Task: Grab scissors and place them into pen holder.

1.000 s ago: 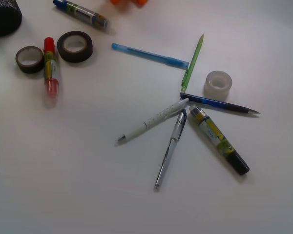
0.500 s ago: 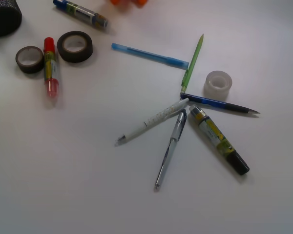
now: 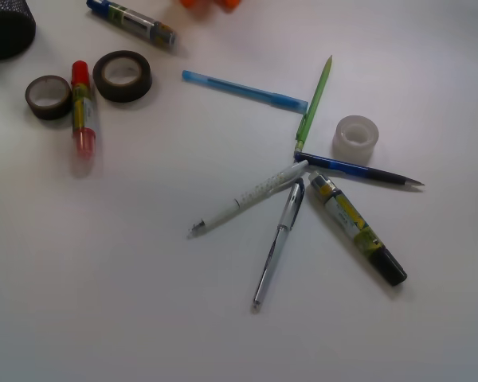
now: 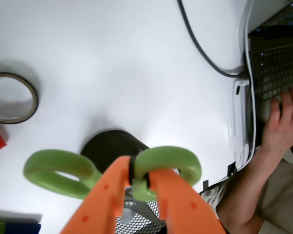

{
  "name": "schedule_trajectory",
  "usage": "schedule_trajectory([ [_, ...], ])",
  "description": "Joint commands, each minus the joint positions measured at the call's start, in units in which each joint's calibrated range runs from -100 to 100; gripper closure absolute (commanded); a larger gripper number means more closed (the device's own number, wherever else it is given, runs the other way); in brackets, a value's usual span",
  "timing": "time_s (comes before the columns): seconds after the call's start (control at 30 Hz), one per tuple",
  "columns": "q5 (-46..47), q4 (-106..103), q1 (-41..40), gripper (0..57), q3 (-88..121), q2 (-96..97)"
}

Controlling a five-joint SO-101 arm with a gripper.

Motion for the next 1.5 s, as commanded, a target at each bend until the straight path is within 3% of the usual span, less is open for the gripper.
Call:
schedule_trajectory([
  [0.0, -0.63, -0.90, -0.13, 57.2, -2.72, 0.95],
  [0.5, -2.64, -1.16, 5.77, 57.2, -5.62, 1.80],
  [1.0, -3.76, -1.25, 5.77, 56.7, -6.08, 6.31],
  [1.07, -3.76, -0.81, 5.85, 53.1, -6.98, 6.22],
  [1.23, -3.52, 2.78, 6.07, 36.1, -13.05, 6.22],
  [1.47, -3.42, 10.83, 7.42, 35.2, -24.64, 6.22],
])
